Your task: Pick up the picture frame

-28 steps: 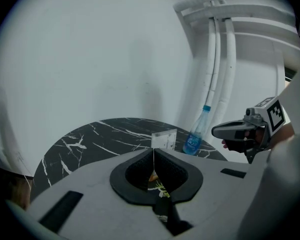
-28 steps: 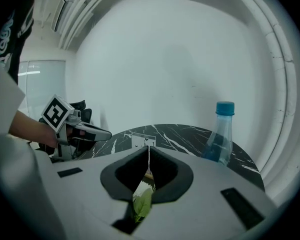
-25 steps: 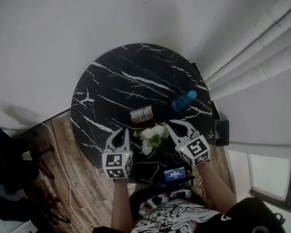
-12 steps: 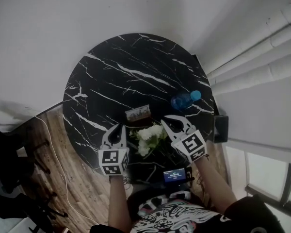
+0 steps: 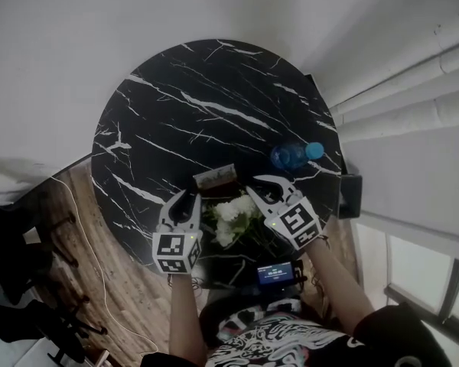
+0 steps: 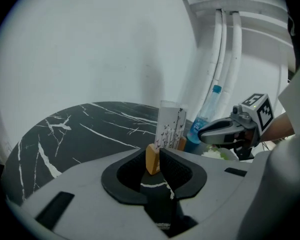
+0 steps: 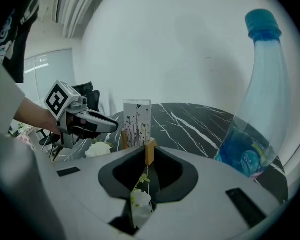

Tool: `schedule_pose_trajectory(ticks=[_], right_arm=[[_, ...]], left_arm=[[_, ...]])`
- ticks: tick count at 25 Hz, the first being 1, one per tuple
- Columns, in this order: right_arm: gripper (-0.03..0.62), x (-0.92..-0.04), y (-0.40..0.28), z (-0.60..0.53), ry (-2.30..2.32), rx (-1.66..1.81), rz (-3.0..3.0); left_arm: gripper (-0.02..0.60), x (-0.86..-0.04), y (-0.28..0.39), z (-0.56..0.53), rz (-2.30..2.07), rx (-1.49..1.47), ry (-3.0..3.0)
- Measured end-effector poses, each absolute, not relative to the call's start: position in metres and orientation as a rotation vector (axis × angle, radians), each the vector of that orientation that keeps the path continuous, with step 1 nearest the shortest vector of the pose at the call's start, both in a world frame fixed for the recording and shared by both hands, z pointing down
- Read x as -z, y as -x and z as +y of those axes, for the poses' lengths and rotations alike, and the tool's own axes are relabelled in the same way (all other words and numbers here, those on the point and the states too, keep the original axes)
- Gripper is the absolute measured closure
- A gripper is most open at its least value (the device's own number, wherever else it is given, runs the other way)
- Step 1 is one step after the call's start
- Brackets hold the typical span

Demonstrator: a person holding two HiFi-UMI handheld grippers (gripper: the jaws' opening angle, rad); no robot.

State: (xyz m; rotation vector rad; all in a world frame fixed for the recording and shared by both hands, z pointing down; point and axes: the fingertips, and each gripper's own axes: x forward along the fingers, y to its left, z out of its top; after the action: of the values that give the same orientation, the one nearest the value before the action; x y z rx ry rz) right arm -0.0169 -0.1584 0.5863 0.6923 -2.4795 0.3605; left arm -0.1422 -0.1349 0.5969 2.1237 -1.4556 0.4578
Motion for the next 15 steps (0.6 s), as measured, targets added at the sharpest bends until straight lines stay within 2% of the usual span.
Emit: schedule_pose_trajectory(ticks=[2, 6, 8, 15], right_arm=[[0.568, -0.593, 0.019, -0.161, -0.676, -0.388, -2.480], [0.479, -0.603, 0.027, -0.165, -0.616, -0.411, -2.479], [0.454, -0.606, 0.032, -0.167, -0.586, -0.407, -2.480], [0.433, -0.619, 0.042, -0.173, -0.533, -0.382, -2.475]], left_arm=[[0.488, -0.601, 0.140, -0.135, -1.438, -0.439, -2.130], [0.462, -0.609, 0.140, -0.136, -1.419, -0.458, -2.126], [0.449, -0.612, 0.140, -0.138, -1.408, -0.459, -2.128], [0.411, -0.618, 0.133, -0.149, -1.365, -0.475, -2.147]])
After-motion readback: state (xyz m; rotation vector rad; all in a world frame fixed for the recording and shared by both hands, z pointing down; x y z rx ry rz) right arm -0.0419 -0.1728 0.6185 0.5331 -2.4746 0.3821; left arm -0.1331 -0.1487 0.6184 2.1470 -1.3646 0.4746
